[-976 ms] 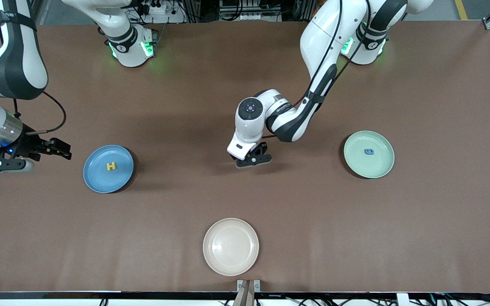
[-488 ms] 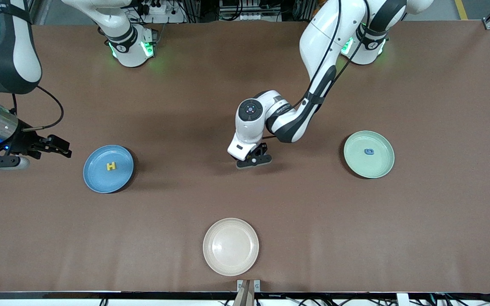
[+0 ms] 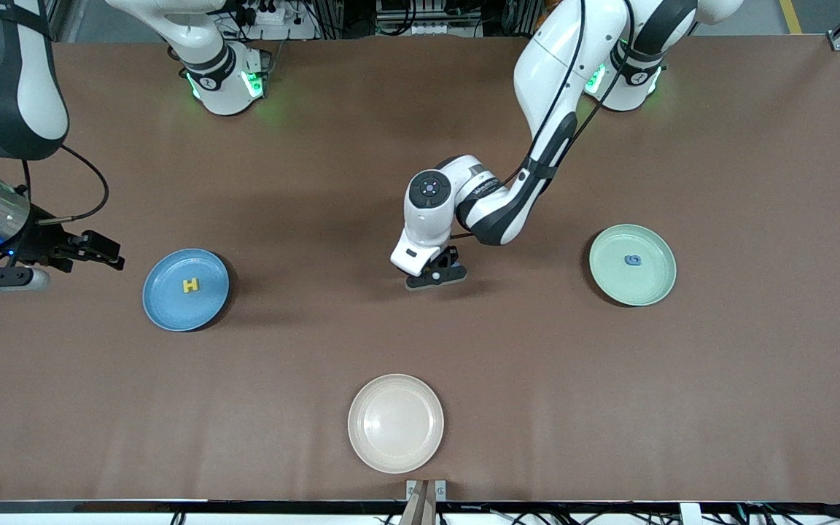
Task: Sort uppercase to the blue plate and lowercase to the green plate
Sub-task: 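Grasp the yellow h with the left gripper while the right gripper withdraws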
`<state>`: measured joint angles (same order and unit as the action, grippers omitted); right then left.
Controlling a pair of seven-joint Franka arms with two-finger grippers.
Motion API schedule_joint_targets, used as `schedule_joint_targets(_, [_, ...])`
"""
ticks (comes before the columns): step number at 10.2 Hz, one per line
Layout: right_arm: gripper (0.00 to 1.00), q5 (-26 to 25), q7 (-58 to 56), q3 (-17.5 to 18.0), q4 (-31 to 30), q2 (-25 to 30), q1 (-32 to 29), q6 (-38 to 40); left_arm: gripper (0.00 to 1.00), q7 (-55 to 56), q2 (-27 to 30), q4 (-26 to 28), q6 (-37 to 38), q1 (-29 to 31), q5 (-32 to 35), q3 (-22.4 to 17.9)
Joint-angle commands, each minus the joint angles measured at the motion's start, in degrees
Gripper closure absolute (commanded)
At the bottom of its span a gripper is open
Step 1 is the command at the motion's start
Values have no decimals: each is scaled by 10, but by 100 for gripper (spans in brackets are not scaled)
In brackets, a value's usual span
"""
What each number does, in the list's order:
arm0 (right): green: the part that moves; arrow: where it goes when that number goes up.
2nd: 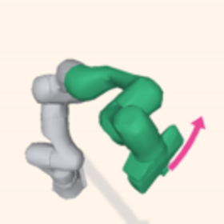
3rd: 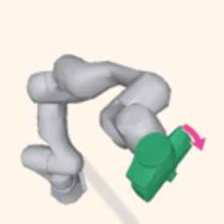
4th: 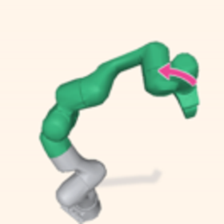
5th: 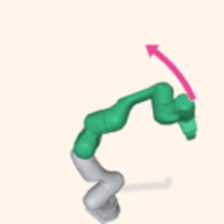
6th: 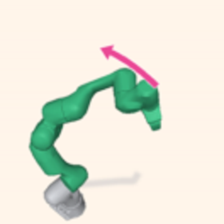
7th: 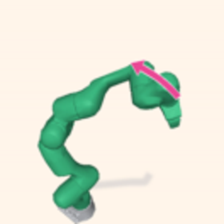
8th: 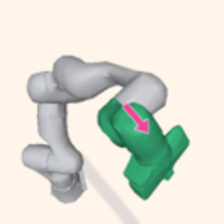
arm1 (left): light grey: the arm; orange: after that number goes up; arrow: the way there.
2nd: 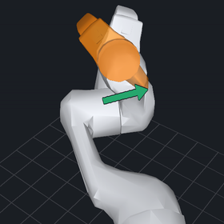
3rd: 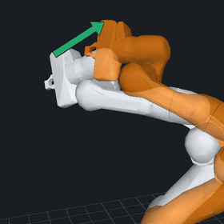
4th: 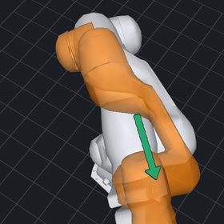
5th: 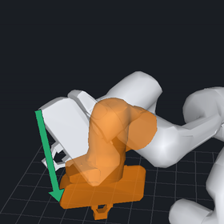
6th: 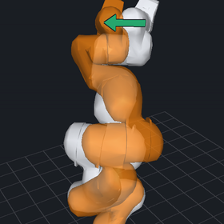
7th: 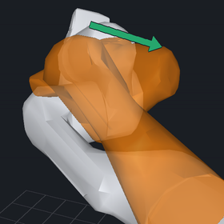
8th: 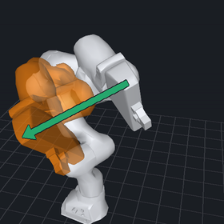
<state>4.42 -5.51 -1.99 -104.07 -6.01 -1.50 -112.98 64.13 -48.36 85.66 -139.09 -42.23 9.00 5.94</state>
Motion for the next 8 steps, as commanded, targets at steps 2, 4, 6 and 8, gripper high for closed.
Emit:
schedule_joint_targets(2, [0, 9, 3, 7, 16, 12, -7, 10, 100, 8, -10, -8, -3, -5, 17, -6])
schedule_joint_targets(4, [0, 3, 5, 7, 43, 11, -10, 41, 100, -22, 5, -3, 6, 5, 17, -6])
schedule_joint_targets(6, [0, -5, 5, 6, 61, 12, -11, 71, 100, -99, 30, -2, 78, 31, 16, -5])
schedule_joint_targets(8, [0, -44, 4, 6, 69, 30, -11, 93, 100, -183, 64, -1, 155, 66, 13, -4])
